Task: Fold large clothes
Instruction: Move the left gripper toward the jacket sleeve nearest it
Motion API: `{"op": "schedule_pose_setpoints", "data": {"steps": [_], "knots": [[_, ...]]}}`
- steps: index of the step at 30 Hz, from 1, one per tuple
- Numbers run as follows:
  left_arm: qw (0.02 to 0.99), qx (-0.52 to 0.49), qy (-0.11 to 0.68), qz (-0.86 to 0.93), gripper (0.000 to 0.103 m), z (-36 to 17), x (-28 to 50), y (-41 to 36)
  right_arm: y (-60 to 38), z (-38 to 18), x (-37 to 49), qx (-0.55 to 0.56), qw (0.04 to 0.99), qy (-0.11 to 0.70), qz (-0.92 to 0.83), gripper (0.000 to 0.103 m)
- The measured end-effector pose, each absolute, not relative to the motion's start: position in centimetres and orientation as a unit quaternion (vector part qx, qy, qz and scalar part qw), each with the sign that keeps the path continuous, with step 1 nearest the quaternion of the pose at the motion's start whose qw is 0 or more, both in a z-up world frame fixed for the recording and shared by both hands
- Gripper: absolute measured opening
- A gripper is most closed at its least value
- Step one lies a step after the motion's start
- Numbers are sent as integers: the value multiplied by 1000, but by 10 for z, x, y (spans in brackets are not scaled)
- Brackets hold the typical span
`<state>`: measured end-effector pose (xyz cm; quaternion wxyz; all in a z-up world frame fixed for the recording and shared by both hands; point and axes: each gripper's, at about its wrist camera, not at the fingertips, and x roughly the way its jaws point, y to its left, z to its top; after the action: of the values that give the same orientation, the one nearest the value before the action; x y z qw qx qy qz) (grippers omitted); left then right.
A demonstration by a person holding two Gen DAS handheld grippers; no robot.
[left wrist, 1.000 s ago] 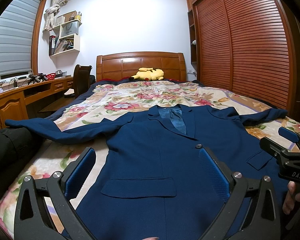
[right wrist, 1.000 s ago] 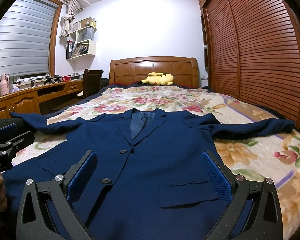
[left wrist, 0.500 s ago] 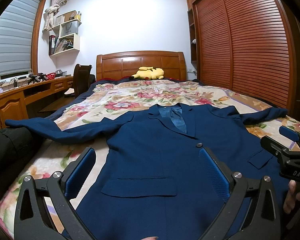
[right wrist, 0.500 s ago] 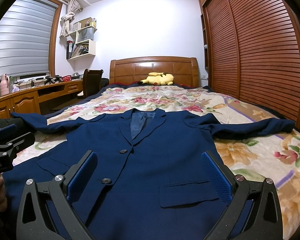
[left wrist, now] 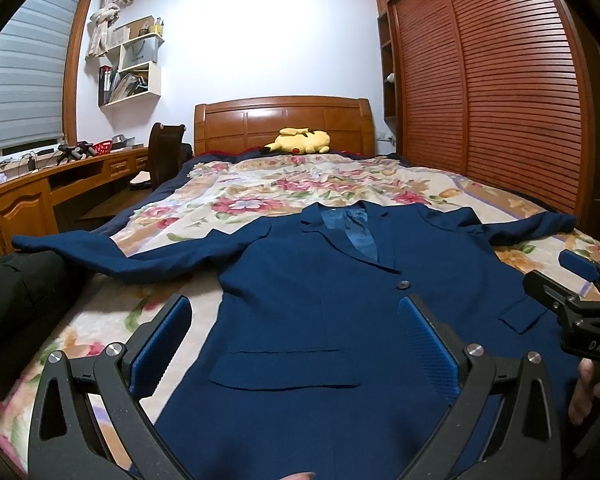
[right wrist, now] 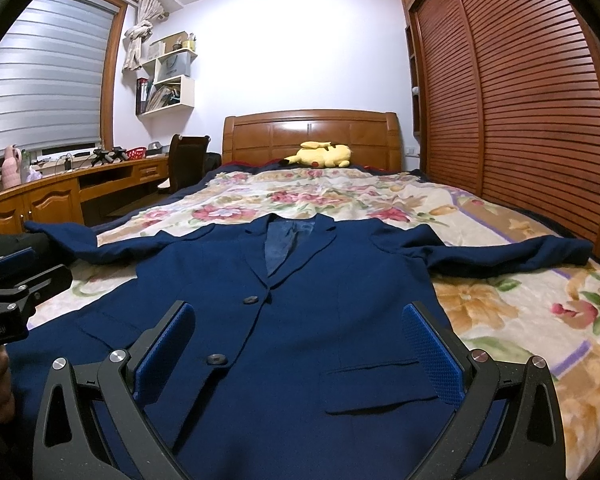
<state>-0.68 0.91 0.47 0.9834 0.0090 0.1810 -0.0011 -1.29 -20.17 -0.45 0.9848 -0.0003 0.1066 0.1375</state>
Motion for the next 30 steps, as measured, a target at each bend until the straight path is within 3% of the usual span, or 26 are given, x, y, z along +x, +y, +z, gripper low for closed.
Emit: {"op": "schedule_pose_setpoints", "data": {"steps": [30], "knots": [[973, 19, 226, 51, 103, 28, 7, 112, -144, 39, 27, -32, 966, 91, 239, 103]]}}
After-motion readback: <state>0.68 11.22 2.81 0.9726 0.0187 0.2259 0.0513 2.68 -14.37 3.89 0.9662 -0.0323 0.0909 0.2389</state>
